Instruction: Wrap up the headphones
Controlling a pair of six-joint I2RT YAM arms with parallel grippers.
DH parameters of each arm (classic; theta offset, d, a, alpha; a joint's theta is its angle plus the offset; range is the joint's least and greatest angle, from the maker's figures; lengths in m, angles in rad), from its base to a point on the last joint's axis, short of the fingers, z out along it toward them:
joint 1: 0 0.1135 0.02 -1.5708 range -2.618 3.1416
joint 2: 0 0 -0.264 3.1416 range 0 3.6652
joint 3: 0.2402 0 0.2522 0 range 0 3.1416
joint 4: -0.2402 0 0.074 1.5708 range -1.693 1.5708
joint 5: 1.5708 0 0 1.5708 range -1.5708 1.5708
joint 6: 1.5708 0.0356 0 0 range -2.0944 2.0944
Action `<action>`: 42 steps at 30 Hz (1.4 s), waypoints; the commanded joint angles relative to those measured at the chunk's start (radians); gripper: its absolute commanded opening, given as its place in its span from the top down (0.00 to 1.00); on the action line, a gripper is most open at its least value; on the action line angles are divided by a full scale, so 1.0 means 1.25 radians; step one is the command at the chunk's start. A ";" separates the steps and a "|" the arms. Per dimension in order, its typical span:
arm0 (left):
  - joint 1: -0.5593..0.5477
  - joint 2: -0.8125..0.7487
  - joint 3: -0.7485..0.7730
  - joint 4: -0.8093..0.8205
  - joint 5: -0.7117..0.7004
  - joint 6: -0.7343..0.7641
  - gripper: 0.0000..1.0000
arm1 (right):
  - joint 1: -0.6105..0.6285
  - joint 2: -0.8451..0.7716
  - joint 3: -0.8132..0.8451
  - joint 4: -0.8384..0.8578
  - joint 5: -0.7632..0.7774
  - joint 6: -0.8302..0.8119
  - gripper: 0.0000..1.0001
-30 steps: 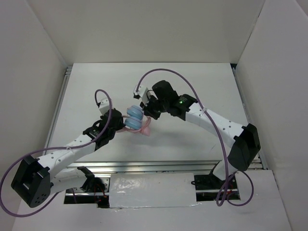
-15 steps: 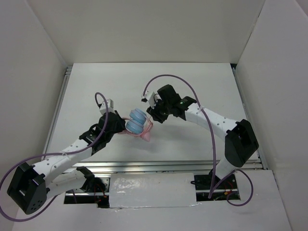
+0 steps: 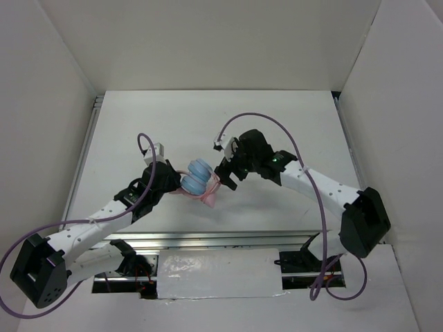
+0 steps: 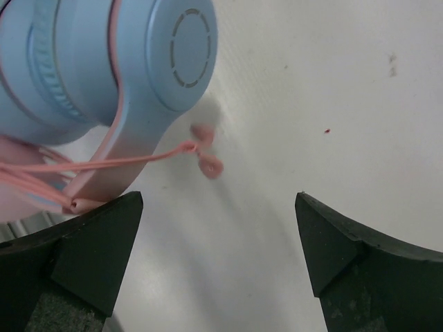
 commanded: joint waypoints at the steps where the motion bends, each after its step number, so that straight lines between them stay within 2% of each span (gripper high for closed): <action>1: -0.001 -0.019 0.033 0.084 0.000 -0.021 1.00 | 0.023 -0.121 -0.092 0.084 -0.035 0.073 0.00; 6: -0.001 -0.004 0.028 0.088 -0.006 -0.021 1.00 | 0.018 -0.311 -0.266 0.225 0.018 0.213 0.00; 10: 0.002 0.026 0.010 0.124 0.017 -0.015 1.00 | -0.012 -0.444 -0.413 0.333 -0.033 0.329 0.00; 13: 0.005 0.054 0.003 0.142 0.034 -0.022 1.00 | -0.028 -0.530 -0.456 0.321 -0.051 0.357 0.00; 19: 0.006 0.121 0.012 0.168 0.045 -0.023 1.00 | -0.054 -0.616 -0.492 0.272 -0.035 0.388 0.00; 34: 0.052 0.389 0.158 0.163 0.082 -0.052 1.00 | -0.135 -0.590 -0.516 0.294 -0.088 0.378 0.00; 42: 0.054 0.540 0.295 0.036 0.006 -0.135 1.00 | -0.188 -0.567 -0.515 0.294 -0.124 0.379 0.00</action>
